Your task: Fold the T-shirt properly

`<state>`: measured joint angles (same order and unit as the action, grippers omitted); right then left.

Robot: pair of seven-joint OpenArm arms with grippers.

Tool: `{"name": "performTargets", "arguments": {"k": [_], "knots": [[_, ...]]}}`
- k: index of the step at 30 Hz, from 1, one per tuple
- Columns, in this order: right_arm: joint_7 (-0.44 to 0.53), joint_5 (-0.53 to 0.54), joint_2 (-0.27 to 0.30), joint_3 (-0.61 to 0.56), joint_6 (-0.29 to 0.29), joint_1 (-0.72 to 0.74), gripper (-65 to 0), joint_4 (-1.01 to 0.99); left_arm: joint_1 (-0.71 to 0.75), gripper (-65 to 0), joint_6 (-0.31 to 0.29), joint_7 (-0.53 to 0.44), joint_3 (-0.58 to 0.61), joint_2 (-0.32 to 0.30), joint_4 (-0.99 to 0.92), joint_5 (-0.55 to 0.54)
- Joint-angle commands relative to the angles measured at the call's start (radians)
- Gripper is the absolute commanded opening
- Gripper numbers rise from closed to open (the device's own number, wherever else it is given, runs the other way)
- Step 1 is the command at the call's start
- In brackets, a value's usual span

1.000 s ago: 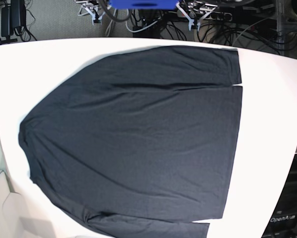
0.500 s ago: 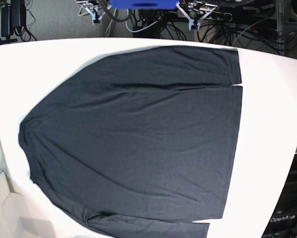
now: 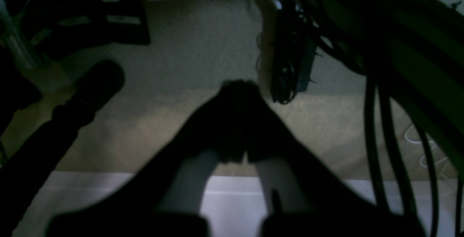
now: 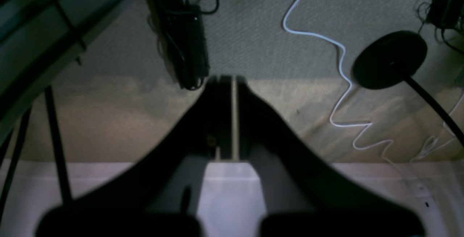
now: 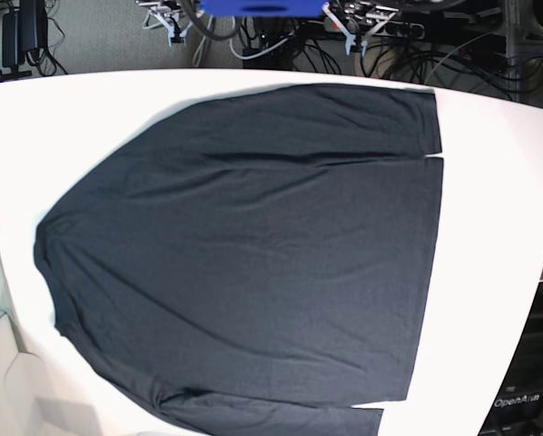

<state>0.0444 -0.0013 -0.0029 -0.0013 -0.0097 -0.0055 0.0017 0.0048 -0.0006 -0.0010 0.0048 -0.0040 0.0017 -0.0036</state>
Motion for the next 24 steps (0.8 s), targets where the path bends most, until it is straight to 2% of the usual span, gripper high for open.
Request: {"name": "performTargets", "arguments": {"k": [1, 6, 10, 14, 18, 24], "knots": [[0.021, 0.005, -0.003, 0.001, 0.015, -0.017, -65.0, 0.001, 0.010, -64.9, -0.002, 0.000, 0.002, -0.003, 0.002, 0.003], [0.117, 0.007, -0.004, 0.005, 0.015, -0.037, -65.0, -0.002, 0.005, -65.0, -0.003, -0.021, 0.002, -0.003, 0.002, 0.003], [0.213, 0.007, -0.004, 0.007, 0.012, -0.066, -65.0, -0.002, 0.014, -65.0, -0.003, -0.143, 0.002, -0.004, -0.002, 0.003], [0.282, 0.008, -0.004, 0.007, 0.012, -0.093, -65.0, -0.002, 0.060, -65.0, -0.003, -0.224, 0.001, -0.009, 0.002, 0.003], [0.369, 0.008, -0.006, 0.007, 0.012, -0.123, -65.0, -0.002, 0.094, -65.0, -0.003, -0.363, -0.002, -0.020, 0.002, -0.003], [0.547, 0.008, -0.006, 0.005, 0.012, -0.178, -65.0, -0.002, 0.126, -65.0, -0.005, -0.521, -0.006, -0.050, -0.002, -0.017]]}}
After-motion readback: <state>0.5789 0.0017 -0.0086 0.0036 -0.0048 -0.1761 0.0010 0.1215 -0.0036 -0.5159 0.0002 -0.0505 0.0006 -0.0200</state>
